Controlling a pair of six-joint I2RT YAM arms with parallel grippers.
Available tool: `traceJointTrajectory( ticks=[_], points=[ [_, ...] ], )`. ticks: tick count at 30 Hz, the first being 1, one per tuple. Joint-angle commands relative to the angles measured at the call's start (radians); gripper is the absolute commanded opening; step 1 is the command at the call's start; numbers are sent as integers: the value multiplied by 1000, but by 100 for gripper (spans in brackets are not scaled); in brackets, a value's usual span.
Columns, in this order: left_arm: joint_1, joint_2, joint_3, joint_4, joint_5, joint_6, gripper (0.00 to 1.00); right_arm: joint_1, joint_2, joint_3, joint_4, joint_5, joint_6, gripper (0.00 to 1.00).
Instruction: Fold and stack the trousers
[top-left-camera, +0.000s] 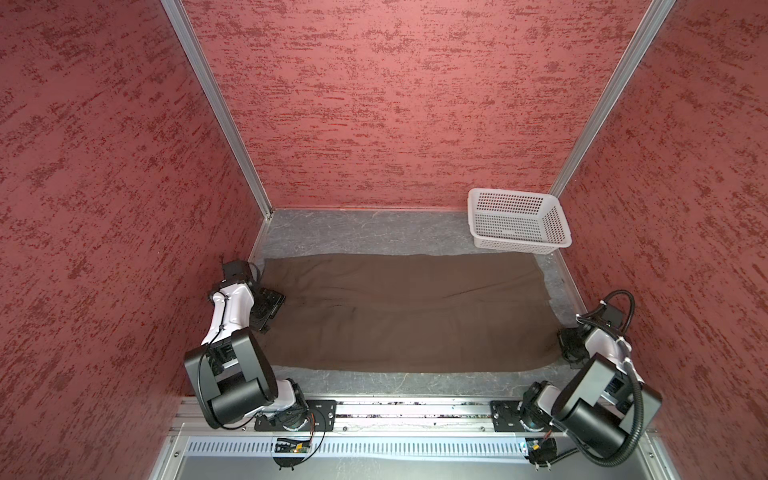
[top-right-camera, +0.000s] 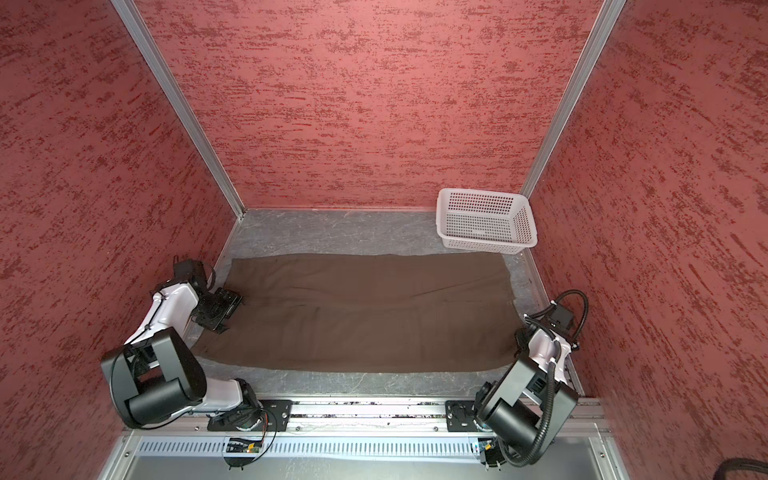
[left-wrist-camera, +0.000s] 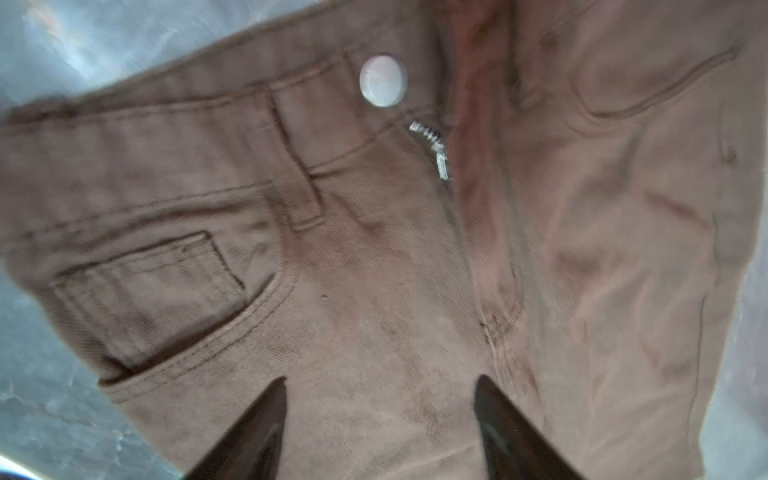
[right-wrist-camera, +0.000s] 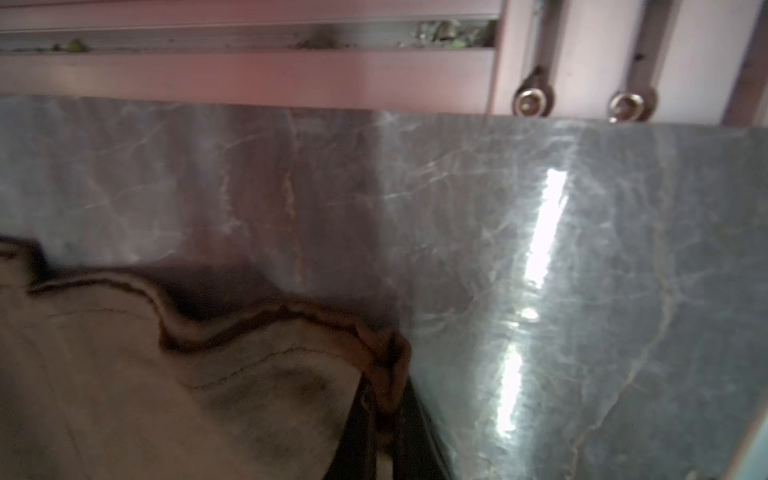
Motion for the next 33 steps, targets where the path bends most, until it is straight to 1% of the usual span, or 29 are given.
traceJointTrajectory(
  ticks=[1, 4, 6, 9, 10, 13, 15, 20, 25, 28, 30, 32, 33],
  points=[
    [8, -23, -27, -16, -72, -22, 80, -4, -20, 61, 19, -96, -67, 0],
    [14, -12, -57, -4, -88, -35, 79, -4, -43, 78, 5, -132, -95, 0],
    [13, 0, -62, -23, -92, -47, 78, -5, -79, 72, 6, -170, -100, 0],
    [19, 3, -60, -71, -125, -62, 79, -4, -127, 66, 9, -185, -95, 0],
    [21, 2, -55, -96, -140, -66, 81, -4, -139, 62, 17, -195, -90, 0],
    [55, -14, -57, -137, -173, -77, 94, -3, -157, 39, 62, -243, -64, 0],
    [96, -31, -77, -128, -166, -86, 99, -5, -148, 30, 63, -271, -69, 0],
    [202, -5, -116, -62, -143, -78, 99, -4, -147, 29, 52, -268, -87, 0],
    [237, 68, -148, 40, -106, -94, 99, -4, -134, 11, 64, -276, -78, 0],
    [240, 99, -177, 119, -69, -105, 92, -5, -114, 18, 62, -282, -77, 0],
    [241, 119, -184, 147, -59, -105, 83, -3, -108, 26, 58, -283, -73, 0],
    [241, 134, -188, 156, -66, -99, 69, -3, -105, 36, 58, -294, -66, 0],
    [244, 139, -191, 161, -67, -94, 54, -4, -104, 40, 56, -299, -63, 0]
  ],
)
